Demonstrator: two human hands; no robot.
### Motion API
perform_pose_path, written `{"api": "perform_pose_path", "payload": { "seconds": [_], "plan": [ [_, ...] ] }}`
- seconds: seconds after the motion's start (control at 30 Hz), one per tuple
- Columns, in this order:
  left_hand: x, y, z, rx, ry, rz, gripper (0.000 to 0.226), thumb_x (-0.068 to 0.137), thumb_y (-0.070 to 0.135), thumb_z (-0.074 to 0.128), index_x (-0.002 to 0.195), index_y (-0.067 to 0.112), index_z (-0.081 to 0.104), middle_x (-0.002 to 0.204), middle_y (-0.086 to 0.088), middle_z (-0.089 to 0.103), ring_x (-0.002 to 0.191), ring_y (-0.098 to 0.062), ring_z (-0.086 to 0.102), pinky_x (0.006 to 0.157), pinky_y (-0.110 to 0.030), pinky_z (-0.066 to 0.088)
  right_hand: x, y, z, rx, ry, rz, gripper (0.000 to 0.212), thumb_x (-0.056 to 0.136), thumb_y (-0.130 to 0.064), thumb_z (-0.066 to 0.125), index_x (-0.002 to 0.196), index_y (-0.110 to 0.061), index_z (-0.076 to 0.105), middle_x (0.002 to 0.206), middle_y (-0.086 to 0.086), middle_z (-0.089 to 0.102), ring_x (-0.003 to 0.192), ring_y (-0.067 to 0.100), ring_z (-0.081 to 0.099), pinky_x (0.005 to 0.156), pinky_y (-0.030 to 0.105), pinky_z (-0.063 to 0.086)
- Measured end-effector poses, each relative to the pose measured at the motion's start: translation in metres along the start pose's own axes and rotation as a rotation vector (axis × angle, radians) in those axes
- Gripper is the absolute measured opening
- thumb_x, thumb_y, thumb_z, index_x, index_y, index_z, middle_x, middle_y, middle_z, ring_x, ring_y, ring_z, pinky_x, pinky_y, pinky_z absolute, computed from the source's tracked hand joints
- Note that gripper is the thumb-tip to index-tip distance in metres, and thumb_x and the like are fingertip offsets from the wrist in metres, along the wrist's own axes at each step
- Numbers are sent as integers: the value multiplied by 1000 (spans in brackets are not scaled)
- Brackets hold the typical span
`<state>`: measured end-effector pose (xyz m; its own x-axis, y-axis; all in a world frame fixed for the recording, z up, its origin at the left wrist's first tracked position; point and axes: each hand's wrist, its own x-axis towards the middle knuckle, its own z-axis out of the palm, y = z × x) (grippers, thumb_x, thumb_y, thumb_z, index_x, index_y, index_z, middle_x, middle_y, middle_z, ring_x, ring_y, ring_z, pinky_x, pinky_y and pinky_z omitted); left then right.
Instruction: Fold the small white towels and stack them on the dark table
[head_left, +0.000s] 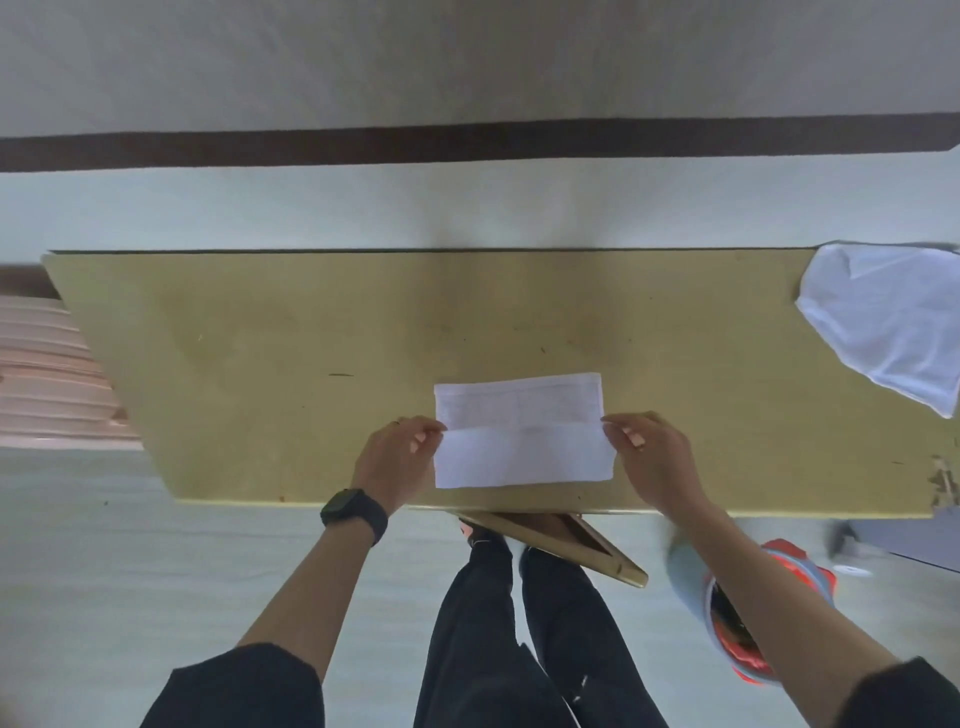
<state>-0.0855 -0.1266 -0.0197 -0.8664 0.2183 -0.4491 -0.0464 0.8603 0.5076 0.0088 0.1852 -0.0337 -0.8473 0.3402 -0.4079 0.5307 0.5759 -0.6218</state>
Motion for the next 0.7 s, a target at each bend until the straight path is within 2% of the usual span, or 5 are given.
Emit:
{"api": "perform_pose_path", "payload": {
  "seconds": [0.17, 0.37, 0.47, 0.57, 0.7],
  "plan": [
    [48, -6, 0, -201, 59, -84, 14, 94, 30, 63, 97, 39, 72, 87, 12, 70, 81, -5, 62, 68, -11, 41, 54, -10, 15, 94, 99, 42, 16, 96, -22, 62, 109, -20, 71, 97, -4, 67, 85, 10, 61, 70, 4, 38],
    [75, -15, 13, -183, 55, -106, 18, 95, 32, 63, 108, 35, 75, 92, 12, 74, 76, 0, 61, 64, -2, 38, 77, -2, 29, 2, 113, 13, 18, 95, -21, 62, 107, -23, 75, 97, -2, 68, 84, 15, 63, 77, 19, 41],
    [78, -14, 16, -130, 51, -109, 18, 94, 34, 63, 105, 35, 76, 95, 13, 75, 80, -5, 64, 68, -8, 43, 80, -1, 29, -35, 139, -9, 16, 94, -21, 64, 104, -23, 76, 93, -2, 68, 81, 15, 63, 74, 17, 39],
    [83, -13, 14, -101, 60, -128, 14, 92, 35, 65, 101, 36, 76, 92, 14, 74, 85, -6, 66, 78, -22, 52, 84, -5, 29, -52, 146, -11, 13, 92, -20, 65, 99, -22, 76, 88, -2, 67, 76, 14, 63, 69, 12, 38],
    [90, -12, 14, -27, 18, -123, 13, 91, 34, 64, 97, 37, 75, 88, 16, 73, 87, -10, 65, 80, -30, 54, 88, -7, 27, -79, 151, -10, 11, 90, -21, 67, 96, -25, 75, 82, -6, 65, 74, 14, 64, 70, 15, 39]
  ]
}}
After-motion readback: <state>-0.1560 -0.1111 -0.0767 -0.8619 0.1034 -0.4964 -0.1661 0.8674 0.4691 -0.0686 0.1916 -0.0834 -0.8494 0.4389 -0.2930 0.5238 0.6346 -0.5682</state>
